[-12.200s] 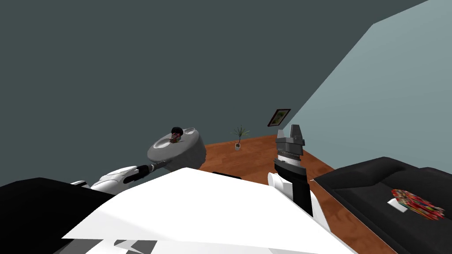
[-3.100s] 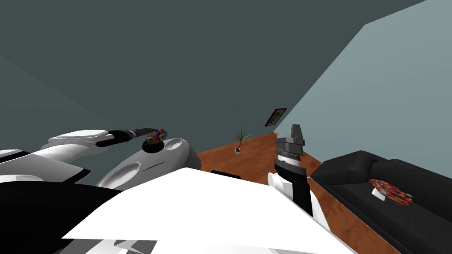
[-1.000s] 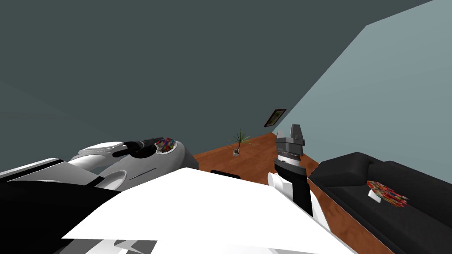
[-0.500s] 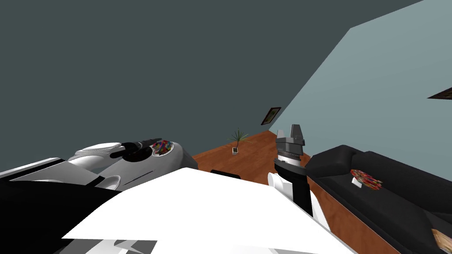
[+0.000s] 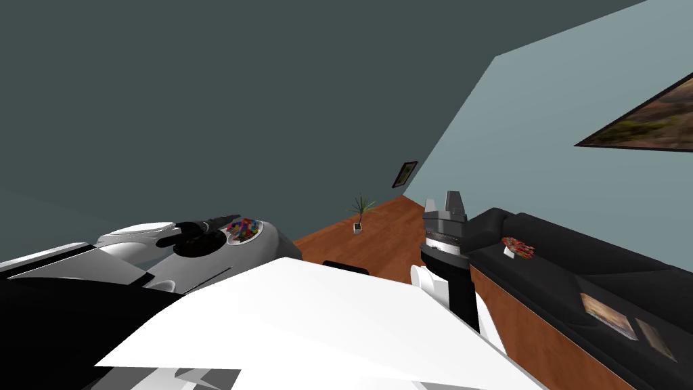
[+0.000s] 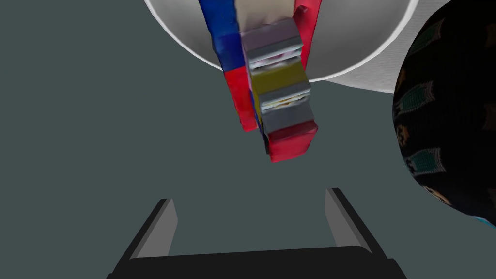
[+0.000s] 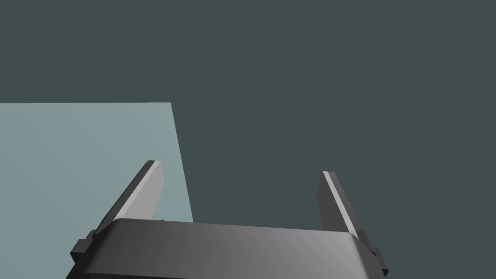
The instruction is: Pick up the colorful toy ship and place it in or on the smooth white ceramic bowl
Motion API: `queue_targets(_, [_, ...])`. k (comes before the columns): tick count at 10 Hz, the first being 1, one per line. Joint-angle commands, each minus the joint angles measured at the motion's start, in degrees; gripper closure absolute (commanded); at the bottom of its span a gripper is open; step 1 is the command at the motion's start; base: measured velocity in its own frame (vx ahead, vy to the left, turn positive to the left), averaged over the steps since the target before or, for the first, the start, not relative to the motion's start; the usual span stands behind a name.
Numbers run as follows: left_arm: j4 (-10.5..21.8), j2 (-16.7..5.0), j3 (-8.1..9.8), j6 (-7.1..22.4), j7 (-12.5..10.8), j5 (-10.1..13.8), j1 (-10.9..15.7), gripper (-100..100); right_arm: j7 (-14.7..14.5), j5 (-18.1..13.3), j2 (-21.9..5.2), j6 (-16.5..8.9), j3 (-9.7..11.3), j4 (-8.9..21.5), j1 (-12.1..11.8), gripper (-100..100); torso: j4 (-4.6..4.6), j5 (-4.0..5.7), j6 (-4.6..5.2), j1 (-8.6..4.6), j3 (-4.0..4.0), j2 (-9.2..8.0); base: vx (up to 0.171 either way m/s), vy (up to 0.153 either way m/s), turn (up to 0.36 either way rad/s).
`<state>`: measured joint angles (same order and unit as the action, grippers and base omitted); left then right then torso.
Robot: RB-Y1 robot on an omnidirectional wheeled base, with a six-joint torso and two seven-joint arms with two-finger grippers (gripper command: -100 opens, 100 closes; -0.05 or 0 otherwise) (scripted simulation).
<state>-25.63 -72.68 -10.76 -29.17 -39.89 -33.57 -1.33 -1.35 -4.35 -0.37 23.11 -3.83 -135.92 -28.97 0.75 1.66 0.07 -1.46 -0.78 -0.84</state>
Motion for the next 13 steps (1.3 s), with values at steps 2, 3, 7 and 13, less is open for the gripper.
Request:
queue_targets(2, [0.52,-0.64,-0.65,0.51,-2.56,0.27,-0.91,-100,0.0,0.0,0.0,0.0,0.0,0.0,0.0,0,0.01,0.0,0.0,0.0,-0.03,-0.03,-0.106,0.035,-0.226])
queue_targets(3, [0.52,-0.64,-0.65,0.51,-2.56,0.27,-0.91,-100,0.0,0.0,0.0,0.0,-0.01,0.0,-0.02,0,0.01,-0.01,-0.09,-0.02,-0.01,0.02,-0.031,0.007,0.05])
queue_targets(7, [1.97,-1.03,-1.26,0.62,-4.56,0.48,-1.3,-100,0.0,0.0,0.0,0.0,-0.01,0.0,-0.03,0,-0.03,-0.01,-0.12,-0.04,0.09,0.18,-0.048,0.017,-0.109])
queue_targets(13, [2.48,-0.95,-1.34,0.43,-4.44,0.39,-0.93,0,0.0,0.0,0.0,0.0,-0.01,0.0,-0.03,0,-0.07,0.01,-0.08,-0.11,0.2,0.36,-0.001,-0.001,0.002])
